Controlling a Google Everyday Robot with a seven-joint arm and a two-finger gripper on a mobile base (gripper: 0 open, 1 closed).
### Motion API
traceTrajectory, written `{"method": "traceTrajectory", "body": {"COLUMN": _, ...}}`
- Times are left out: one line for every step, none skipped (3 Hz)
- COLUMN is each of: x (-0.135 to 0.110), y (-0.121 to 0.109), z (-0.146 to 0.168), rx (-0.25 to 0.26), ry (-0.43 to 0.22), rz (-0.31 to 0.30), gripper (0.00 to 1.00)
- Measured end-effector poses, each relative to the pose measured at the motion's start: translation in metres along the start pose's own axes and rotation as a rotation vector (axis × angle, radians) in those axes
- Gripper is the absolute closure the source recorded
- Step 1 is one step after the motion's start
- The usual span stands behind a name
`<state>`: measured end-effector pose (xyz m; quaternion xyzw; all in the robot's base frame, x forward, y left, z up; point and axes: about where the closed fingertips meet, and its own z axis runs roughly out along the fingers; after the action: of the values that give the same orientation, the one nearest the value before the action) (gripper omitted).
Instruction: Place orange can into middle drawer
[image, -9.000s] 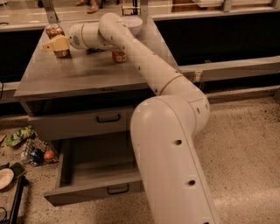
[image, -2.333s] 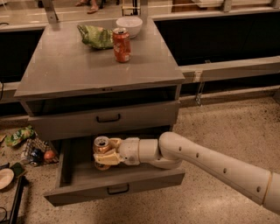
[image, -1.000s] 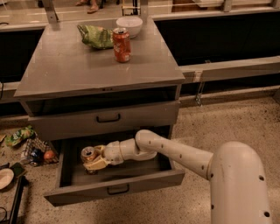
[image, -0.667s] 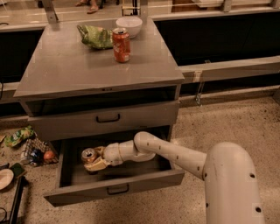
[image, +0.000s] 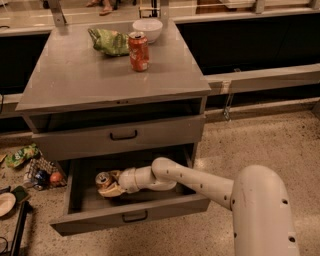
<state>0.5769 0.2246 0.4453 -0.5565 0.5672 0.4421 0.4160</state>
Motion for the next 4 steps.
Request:
{"method": "traceTrajectory", "body": {"x": 0.0067, "y": -0.0114, "z": 0.0078, "rx": 0.008, "ry": 0.012, "rz": -0.02, "gripper": 0.44}}
{"method": "traceTrajectory", "body": {"x": 0.0079, "y": -0.0144, "z": 0.0129, "rx": -0.001, "ry": 0.01, "rz": -0.022, "gripper": 0.2}}
{"method": "traceTrajectory", "body": {"x": 0.008, "y": -0.0117, "z": 0.0166, "rx": -0.013, "ry": -0.009, "rz": -0.008, "gripper": 0.18}}
{"method": "traceTrajectory", "body": {"x": 0.0059, "y": -0.0091, "z": 0.0106, "rx": 0.005, "ry": -0.006, "rz": 0.017, "gripper": 0.18}}
